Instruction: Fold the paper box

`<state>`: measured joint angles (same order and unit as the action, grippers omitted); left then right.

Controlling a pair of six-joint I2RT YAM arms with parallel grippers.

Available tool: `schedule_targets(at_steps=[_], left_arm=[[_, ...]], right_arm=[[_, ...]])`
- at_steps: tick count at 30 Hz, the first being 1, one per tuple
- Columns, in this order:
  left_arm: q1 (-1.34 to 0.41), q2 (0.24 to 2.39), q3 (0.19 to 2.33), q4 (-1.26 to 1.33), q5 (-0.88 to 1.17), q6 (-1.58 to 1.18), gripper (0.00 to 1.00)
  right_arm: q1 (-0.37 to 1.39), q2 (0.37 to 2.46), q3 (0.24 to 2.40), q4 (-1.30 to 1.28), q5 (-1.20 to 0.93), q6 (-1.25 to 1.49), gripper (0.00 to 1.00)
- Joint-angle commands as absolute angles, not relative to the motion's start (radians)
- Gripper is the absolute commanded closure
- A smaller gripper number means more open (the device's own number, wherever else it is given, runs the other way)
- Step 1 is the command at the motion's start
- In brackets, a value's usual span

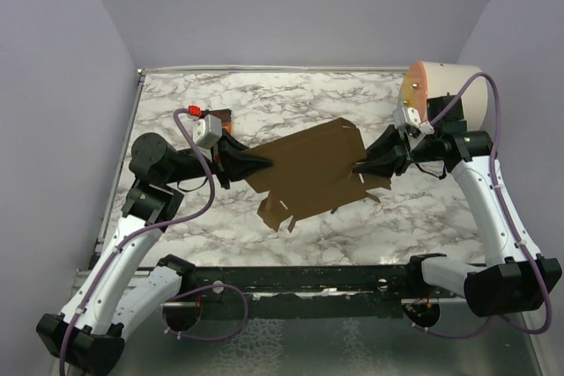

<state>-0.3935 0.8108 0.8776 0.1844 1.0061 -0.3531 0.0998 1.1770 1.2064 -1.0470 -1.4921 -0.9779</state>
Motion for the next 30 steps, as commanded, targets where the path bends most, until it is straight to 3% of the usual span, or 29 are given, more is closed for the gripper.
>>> schedule_targets(at_steps=[1,5,8,15,16,17,20,22,24,30], left_arm=[[-0.39,0.805,0.868,0.268,1.039,-0.386,1.0],[-0.39,0.807,0.866,0.272,1.037,-0.389,1.0],[-0.39,0.807,0.866,0.262,1.033,-0.38,1.0],[-0.39,0.79,0.868,0.205,0.995,-0.334,1.0],[-0.39,0.785,0.869,0.199,0.984,-0.327,1.0],[-0.39,0.78,0.867,0.193,0.971,-0.321,1.0],[-0.39,0.754,0.862,0.17,0.909,-0.301,1.0],[-0.39,0.73,0.854,0.15,0.852,-0.285,1.0],[-0.39,0.705,0.841,0.138,0.804,-0.278,1.0],[-0.39,0.643,0.821,0.127,0.669,-0.3,1.0]], right_arm=[[0.112,1.169,1.203,-1.038,-1.551,-0.976,0.77],[0.112,1.163,1.2,-1.039,-1.554,-0.974,0.86],[0.112,1.159,1.2,-1.038,-1.554,-0.963,0.98],[0.112,1.141,1.206,-0.965,-1.486,-0.838,0.99],[0.112,1.136,1.204,-0.95,-1.474,-0.817,0.96],[0.112,1.13,1.202,-0.937,-1.459,-0.8,0.84],[0.11,1.1,1.199,-0.906,-1.409,-0.751,0.36],[0.099,1.076,1.208,-0.899,-1.371,-0.728,0.18],[0.074,1.055,1.219,-0.9,-1.347,-0.706,0.1],[-0.089,0.999,1.198,-0.777,-1.304,-0.51,0.08]])
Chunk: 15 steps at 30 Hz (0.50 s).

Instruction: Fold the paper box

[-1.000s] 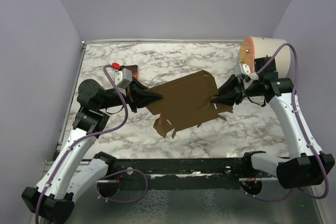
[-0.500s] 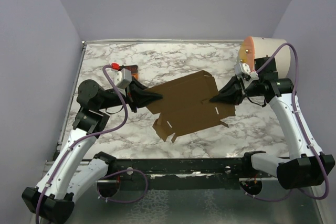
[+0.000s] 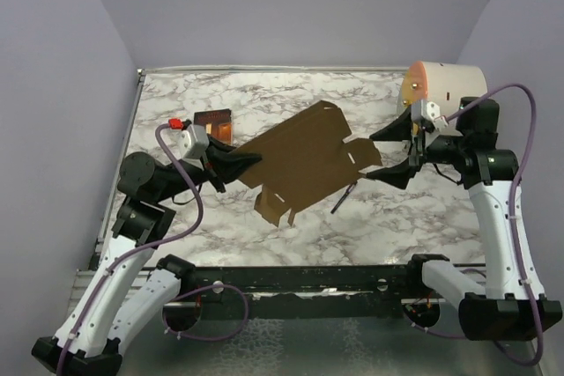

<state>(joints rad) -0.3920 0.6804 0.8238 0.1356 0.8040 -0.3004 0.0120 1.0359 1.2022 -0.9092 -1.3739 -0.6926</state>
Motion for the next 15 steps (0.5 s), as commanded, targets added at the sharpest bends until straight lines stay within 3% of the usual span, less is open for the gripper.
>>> schedule_targets(at_steps=[1,5,9,15], left_arm=[[-0.39,0.635,0.821,0.127,0.648,-0.309,1.0],[-0.39,0.641,0.857,0.107,0.603,-0.32,1.0],[-0.39,0.694,0.93,0.064,0.62,-0.319,1.0],[-0.388,0.775,0.99,0.155,0.695,-0.374,1.0]], right_arm=[[-0.12,0.991,1.18,-0.735,-1.29,-0.463,0.08],[-0.238,0.988,1.116,-0.569,-1.239,-0.294,0.09],[-0.341,1.016,1.108,-0.485,-1.237,-0.194,0.16],[-0.357,1.056,1.057,-0.433,-1.208,-0.179,0.24]])
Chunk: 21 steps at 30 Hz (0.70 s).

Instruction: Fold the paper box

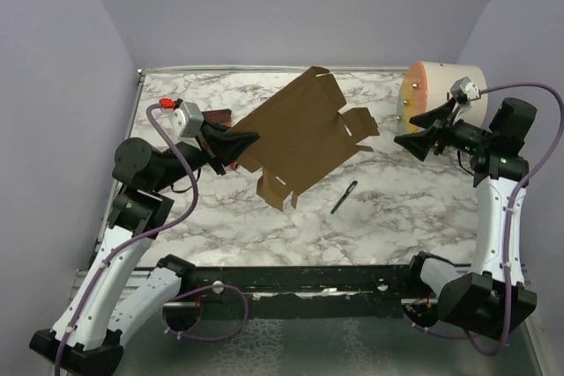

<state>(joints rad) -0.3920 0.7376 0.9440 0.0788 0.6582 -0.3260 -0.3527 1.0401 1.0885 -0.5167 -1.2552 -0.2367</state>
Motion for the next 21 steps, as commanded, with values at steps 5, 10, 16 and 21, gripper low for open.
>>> schedule_targets(at_steps=[5,10,16,21], left_arm=[[-0.382,0.886,1.084,0.272,0.792,-0.454,1.0],[-0.34,0.978,1.118,0.429,0.853,-0.562,1.0],[-0.229,1.044,1.098,0.685,0.944,-0.763,1.0],[-0.156,1.064,1.106,0.797,1.014,-0.848,1.0]], right_arm=[[-0.357,1.061,1.038,-0.42,-1.202,-0.177,0.27],[-0.367,1.078,1.049,-0.425,-1.187,-0.164,0.33],[-0.412,1.089,1.063,-0.436,-1.222,-0.161,0.4],[-0.432,1.104,1.104,-0.448,-1.3,-0.167,0.4]])
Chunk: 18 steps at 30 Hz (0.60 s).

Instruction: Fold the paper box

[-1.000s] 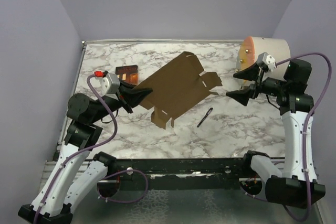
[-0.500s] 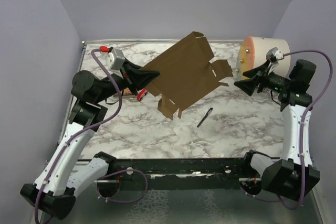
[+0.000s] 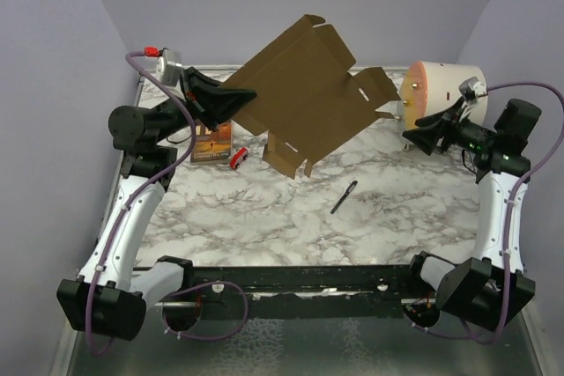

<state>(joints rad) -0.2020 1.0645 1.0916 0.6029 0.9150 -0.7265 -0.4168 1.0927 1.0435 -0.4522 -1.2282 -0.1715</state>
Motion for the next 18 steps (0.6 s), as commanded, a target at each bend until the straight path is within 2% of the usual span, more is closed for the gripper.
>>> schedule_targets(at_steps=[1,6,13,18], left_arm=[[-0.143,1.07,1.109,0.812,1.028,-0.862,1.0],[-0.095,1.112,1.114,0.95,1.078,-0.978,1.0],[-0.082,1.196,1.087,1.311,1.092,-1.217,1.0],[-0.077,1.243,1.084,1.454,1.091,-1.31,1.0]], right_arm=[[-0.433,1.108,1.121,-0.451,-1.308,-0.167,0.4],[-0.434,1.141,1.203,-0.43,-1.364,-0.116,0.4],[-0.432,1.218,1.285,-0.431,-1.617,-0.006,0.41],[-0.431,1.181,1.252,-0.419,-1.691,0.026,0.39]])
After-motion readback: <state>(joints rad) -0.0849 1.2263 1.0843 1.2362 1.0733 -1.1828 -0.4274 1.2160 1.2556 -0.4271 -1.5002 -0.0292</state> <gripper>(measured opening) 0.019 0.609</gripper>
